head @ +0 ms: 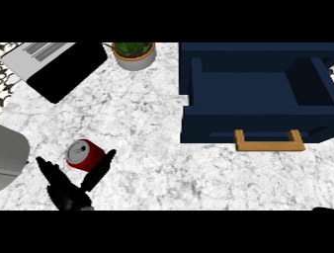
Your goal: Pick up the can, place it into the drawer and close the drawer
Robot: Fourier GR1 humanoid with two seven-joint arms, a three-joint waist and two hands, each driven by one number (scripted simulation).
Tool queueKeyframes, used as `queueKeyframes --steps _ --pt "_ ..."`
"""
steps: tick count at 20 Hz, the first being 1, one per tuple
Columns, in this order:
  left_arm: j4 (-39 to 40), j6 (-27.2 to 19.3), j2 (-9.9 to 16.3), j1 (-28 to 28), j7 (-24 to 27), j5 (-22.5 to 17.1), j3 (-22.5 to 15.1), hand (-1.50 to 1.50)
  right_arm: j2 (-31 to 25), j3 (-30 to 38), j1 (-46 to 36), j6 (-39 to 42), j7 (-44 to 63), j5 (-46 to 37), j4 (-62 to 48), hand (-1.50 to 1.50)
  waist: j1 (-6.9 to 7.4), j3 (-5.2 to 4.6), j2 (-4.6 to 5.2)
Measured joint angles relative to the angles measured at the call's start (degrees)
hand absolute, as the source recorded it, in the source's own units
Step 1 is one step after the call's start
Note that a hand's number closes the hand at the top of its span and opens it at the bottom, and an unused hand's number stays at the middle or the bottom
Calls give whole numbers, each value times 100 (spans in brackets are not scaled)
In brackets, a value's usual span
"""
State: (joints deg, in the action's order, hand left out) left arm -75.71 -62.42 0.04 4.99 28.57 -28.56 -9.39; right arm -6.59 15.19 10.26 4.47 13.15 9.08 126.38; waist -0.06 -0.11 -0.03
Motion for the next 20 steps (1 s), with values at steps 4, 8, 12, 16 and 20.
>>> queueKeyframes --steps 4,8,12,16,20 --pt "746 391 0 -189 975 -930 207 -150 32 21 -16 -3 66 -59 63 -150 -8 2 2" --pt "1271 711 -2 -347 1360 -1254 456 -150 -26 185 -123 109 58 64 -27 -150 -8 7 3" --pt "1801 1148 4 -502 1689 -1399 708 -150 70 67 -145 55 184 -83 113 -150 -11 7 3" --pt "2091 1388 137 -786 1608 -1298 804 -150 83 121 -120 109 184 -120 155 -150 -14 9 2" --pt "2386 1740 200 -1018 1504 -1218 816 -150 119 138 -91 170 173 -91 197 -150 -19 10 3"
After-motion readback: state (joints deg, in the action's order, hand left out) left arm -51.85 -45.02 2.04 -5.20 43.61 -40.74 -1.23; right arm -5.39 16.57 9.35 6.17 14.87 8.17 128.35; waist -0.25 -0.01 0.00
